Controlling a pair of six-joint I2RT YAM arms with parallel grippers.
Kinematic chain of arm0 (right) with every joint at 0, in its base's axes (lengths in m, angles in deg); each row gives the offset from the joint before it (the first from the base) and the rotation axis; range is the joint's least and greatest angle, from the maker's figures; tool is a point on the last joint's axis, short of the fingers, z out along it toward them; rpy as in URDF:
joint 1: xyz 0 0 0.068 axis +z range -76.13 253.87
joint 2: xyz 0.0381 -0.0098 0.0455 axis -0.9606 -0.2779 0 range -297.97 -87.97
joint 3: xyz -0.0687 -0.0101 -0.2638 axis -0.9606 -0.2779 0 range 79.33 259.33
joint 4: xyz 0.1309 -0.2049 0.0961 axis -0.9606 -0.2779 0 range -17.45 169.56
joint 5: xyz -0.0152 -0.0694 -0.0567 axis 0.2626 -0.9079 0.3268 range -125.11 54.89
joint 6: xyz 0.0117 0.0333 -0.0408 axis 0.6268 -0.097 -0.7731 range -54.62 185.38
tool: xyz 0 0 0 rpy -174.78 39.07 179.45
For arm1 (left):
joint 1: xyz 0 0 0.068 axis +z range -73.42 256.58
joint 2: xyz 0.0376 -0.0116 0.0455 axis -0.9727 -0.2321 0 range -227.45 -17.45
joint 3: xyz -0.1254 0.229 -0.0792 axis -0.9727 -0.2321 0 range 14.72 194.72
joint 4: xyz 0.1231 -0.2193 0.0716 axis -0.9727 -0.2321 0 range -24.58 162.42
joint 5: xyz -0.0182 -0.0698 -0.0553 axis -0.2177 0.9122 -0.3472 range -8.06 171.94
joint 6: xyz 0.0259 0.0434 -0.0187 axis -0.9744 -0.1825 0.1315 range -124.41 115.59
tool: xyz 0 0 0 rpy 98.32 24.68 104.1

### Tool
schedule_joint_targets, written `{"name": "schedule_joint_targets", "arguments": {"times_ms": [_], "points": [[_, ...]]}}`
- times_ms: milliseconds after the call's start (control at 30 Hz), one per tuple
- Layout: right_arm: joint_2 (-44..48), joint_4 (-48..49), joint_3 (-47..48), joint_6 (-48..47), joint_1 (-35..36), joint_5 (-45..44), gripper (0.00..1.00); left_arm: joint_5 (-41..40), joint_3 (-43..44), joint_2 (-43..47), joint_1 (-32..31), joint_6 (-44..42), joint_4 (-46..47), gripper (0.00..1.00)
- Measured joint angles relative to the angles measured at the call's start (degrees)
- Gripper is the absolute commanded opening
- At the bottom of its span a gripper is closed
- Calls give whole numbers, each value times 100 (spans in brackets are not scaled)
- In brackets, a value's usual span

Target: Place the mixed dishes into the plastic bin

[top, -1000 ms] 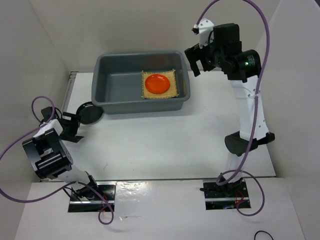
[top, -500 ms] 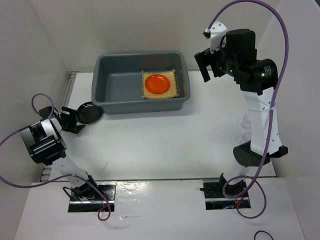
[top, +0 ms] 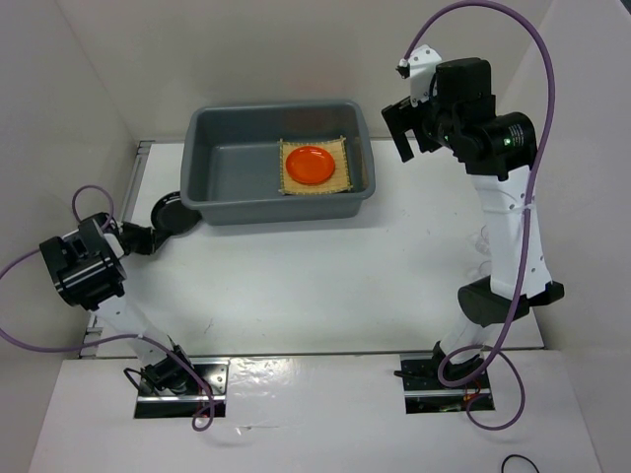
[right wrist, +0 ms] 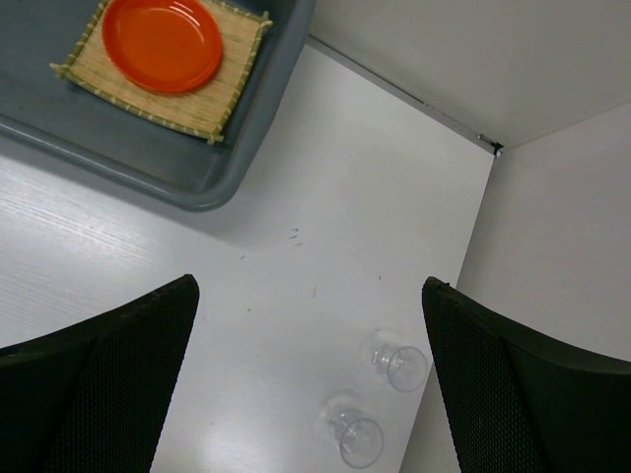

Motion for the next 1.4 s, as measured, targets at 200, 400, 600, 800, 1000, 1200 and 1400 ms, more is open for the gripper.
{"name": "schedule_joint_targets", "arguments": {"times_ms": [200, 400, 600, 800, 1000, 1200, 1400], "points": [[-11, 0, 7, 0, 0, -50, 98, -136, 227, 35, -9, -111, -542, 0], [-87, 0, 33, 0, 0, -33, 98, -741, 260, 804, -35, -90, -1467, 0], [-236, 2, 247, -2, 0, 111, 98, -1563, 684, 2586, -48, 70, -2472, 0], [-238, 0, 291, 0, 0, 188, 98, -1875, 1239, 3115, -275, 378, -2664, 0], [-236, 0, 291, 0, 0, 236, 98, -1939, 1908, 2717, -1161, 968, -2608, 0], [-186, -2, 225, -2, 0, 175, 98, -1884, 4360, 1200, -2699, 988, -2306, 0], [20, 7, -107, -2, 0, -11, 98, -1600, 6675, -575, -3845, 824, -2905, 0]]}}
